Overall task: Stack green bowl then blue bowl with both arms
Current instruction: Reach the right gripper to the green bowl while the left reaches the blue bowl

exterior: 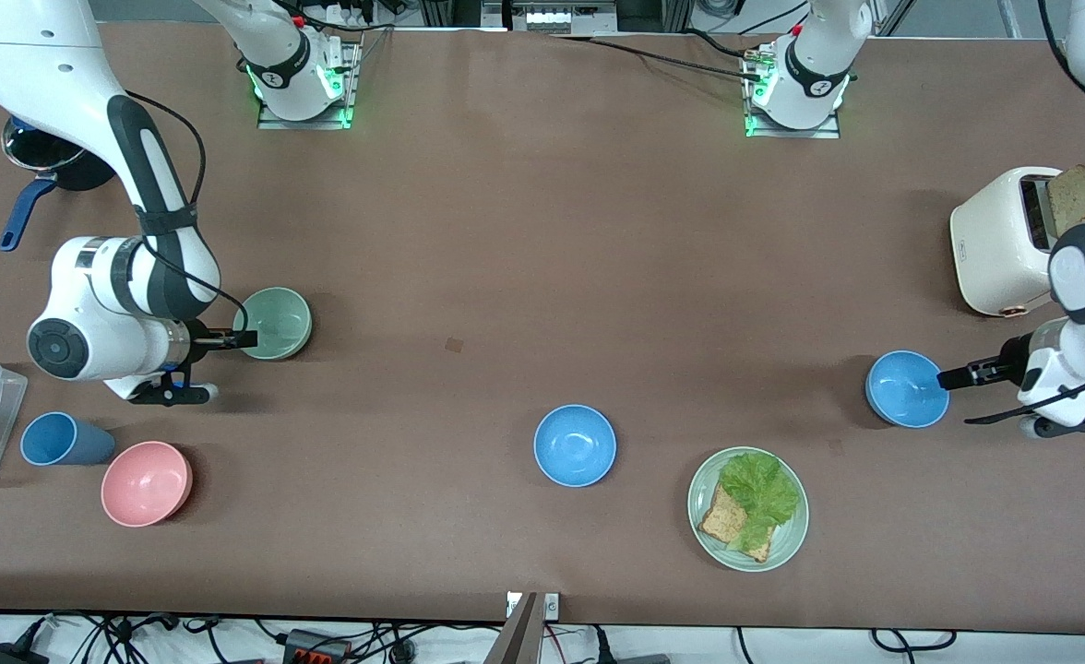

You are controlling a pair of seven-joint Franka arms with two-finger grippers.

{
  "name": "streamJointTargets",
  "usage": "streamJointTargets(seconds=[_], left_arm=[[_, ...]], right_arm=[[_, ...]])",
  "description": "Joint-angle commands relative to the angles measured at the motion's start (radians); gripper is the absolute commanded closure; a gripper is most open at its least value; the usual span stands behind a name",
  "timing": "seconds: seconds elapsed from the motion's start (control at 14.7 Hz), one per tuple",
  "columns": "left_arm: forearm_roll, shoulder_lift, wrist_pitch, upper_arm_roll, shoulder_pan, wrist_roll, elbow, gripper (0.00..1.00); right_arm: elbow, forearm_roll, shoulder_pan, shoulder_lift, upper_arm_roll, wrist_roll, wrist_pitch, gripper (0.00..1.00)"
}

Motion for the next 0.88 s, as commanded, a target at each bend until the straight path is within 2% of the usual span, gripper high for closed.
streamJointTargets(seconds=[0.0, 0.07, 0.2, 0.54, 0.61, 0.75, 0.81], left_arm=[[0.019, 0.016, 0.125, -0.007, 0.019, 0.083, -0.072, 0.0], [0.019, 0.017, 0.185, -0.007, 0.03, 0.091, -0.108, 0.0], [0.021, 0.019, 0.221, -0.007, 0.037, 0.096, -0.136, 0.0], [0.021, 0.056, 0.253, -0.007, 0.059, 0.18, -0.151, 0.0], [0.021, 0.062, 0.287, -0.008, 0.067, 0.2, -0.166, 0.01], [0.021, 0.062, 0.354, -0.008, 0.073, 0.231, -0.202, 0.14], [0.019, 0.062, 0.359, -0.008, 0.08, 0.238, -0.206, 0.24]], right_arm=[[-0.028, 0.001, -0.004, -0.011, 0.006, 0.002, -0.013, 0.01], [-0.045, 0.002, -0.004, -0.014, 0.006, 0.002, -0.014, 0.06], [-0.051, 0.002, -0.004, -0.014, 0.006, -0.001, -0.017, 0.18], [-0.058, 0.002, -0.002, -0.014, 0.006, -0.001, -0.017, 0.76], [-0.059, 0.002, -0.002, -0.014, 0.007, -0.002, -0.02, 0.83], [-0.057, 0.007, -0.004, -0.013, 0.01, -0.002, -0.026, 1.0], [-0.057, 0.007, -0.002, -0.014, 0.024, -0.002, -0.028, 1.0]])
